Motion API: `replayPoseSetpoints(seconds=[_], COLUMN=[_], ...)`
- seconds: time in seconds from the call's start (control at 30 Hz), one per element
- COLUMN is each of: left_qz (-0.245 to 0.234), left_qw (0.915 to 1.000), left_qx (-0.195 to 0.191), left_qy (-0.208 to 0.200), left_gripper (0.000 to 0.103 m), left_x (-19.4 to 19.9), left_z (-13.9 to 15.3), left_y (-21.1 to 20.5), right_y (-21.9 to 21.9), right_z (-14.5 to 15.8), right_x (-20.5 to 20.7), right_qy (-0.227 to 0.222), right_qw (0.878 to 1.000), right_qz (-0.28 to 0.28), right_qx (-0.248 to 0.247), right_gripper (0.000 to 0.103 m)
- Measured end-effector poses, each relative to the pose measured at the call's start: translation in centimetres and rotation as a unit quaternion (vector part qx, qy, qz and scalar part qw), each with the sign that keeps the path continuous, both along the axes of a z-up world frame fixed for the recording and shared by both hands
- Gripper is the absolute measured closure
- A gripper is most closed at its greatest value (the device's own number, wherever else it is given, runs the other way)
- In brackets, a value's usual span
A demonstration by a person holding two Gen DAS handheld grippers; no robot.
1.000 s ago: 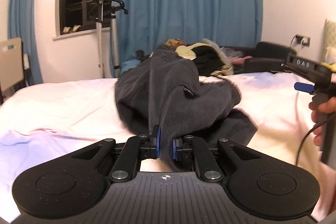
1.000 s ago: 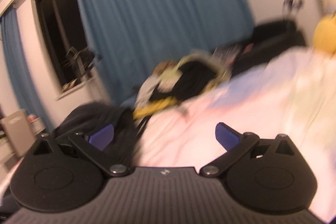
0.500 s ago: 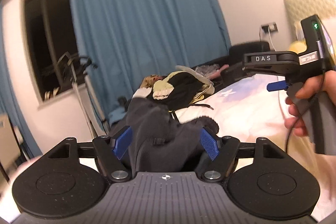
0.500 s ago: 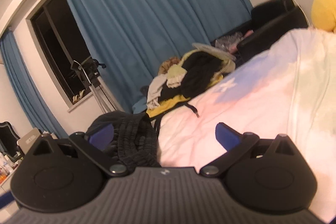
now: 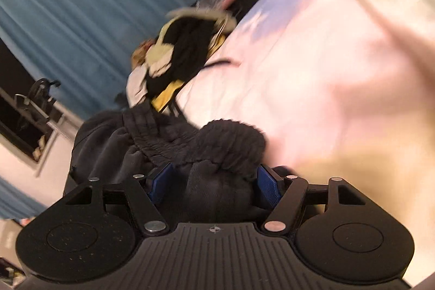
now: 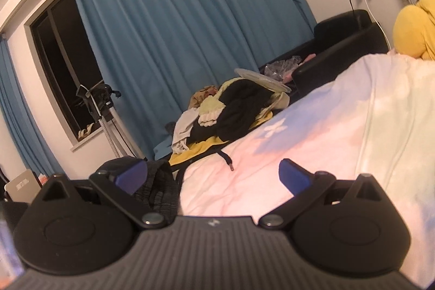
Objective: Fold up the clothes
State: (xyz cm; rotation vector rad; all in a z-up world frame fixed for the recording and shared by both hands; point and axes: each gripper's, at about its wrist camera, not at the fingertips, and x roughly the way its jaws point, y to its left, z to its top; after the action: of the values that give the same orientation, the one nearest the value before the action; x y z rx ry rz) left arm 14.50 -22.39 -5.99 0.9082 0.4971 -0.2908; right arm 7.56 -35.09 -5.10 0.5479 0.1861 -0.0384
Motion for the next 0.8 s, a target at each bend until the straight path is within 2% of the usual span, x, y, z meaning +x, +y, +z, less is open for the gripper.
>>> replayPoseSetpoints(seconds=[0.07, 0.13, 0.23, 0.4, 0.5, 0.6, 0.7, 0.8], left_qz=[0.015, 0.022, 0.013, 0.013, 0.020, 0.043, 0.065, 0.069], left_qw=[0.9998, 0.9985, 0.9948, 0.9774, 0.9622, 0.9452, 0.9379, 0.9275], left_qx=[-0.013, -0.049, -0.089, -0.191, -0.254, -0.312, -0.333, -0.361], left_qy=[-0.002, -0.004, -0.047, -0.090, -0.098, -0.086, -0.071, -0.068], left_gripper=[0.029, 0.061, 0.077, 0.081, 0.081, 0.081, 0.081, 0.081], left_x=[1.2, 1.4, -1.2, -7.7, -12.7, -17.8, -20.6, -20.9], left_z=[-0.3, 0.3, 2.3, 6.7, 8.8, 8.9, 7.5, 7.2], left_y=[0.0, 0.5, 2.1, 6.5, 9.9, 13.4, 15.7, 17.1], right_y=[-0.4, -0.7, -1.1, -1.2, -1.6, -1.5, 0.3, 2.3], right_z=[-0.7, -1.4, -1.9, -1.7, -2.3, -3.1, -4.1, -5.1], right_x=[0.6, 1.1, 1.5, 1.2, 1.2, 1.8, 2.9, 4.0], right_qy=[0.007, 0.013, 0.011, -0.017, -0.019, -0.015, 0.021, 0.079], right_qw=[1.000, 1.000, 1.000, 0.999, 0.993, 0.975, 0.951, 0.943], right_qz=[0.001, -0.001, -0.003, 0.015, 0.053, 0.118, 0.190, 0.216], right_qx=[0.007, 0.012, 0.022, 0.046, 0.107, 0.190, 0.244, 0.240], right_gripper=[0.000, 0.000, 0.000, 0.000, 0.000, 0.000, 0.000, 0.000])
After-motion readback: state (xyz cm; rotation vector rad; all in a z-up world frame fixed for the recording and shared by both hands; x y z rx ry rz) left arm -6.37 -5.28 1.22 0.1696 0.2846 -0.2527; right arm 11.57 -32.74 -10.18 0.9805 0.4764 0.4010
